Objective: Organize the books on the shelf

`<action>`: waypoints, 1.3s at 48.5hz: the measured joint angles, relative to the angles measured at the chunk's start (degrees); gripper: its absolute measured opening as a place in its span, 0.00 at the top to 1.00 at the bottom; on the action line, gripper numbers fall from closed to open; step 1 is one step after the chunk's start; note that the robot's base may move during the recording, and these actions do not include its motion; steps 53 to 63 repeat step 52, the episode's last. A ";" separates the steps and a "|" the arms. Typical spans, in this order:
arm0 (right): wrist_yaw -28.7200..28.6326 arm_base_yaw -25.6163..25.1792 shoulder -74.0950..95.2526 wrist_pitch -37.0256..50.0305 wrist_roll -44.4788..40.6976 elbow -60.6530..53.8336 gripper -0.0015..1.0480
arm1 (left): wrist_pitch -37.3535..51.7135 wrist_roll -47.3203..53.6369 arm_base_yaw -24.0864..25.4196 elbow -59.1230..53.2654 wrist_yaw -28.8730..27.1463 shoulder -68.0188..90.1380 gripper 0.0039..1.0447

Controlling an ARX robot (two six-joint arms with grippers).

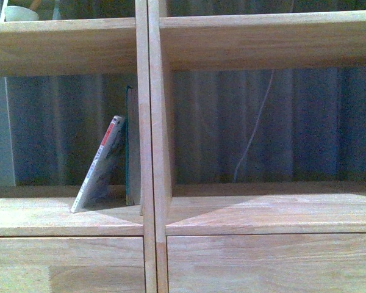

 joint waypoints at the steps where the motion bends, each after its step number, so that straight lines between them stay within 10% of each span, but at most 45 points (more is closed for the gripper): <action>1: 0.00 0.00 0.00 0.00 -0.02 0.00 0.07 | 0.00 0.00 0.00 0.00 0.02 0.00 0.36; 10: 0.00 0.00 0.00 0.00 -0.02 0.00 0.07 | 0.00 0.04 0.00 0.00 0.00 0.00 0.05; 63: 0.00 0.00 0.00 0.00 -0.02 0.00 0.07 | 0.00 0.02 0.00 0.00 0.02 0.00 0.07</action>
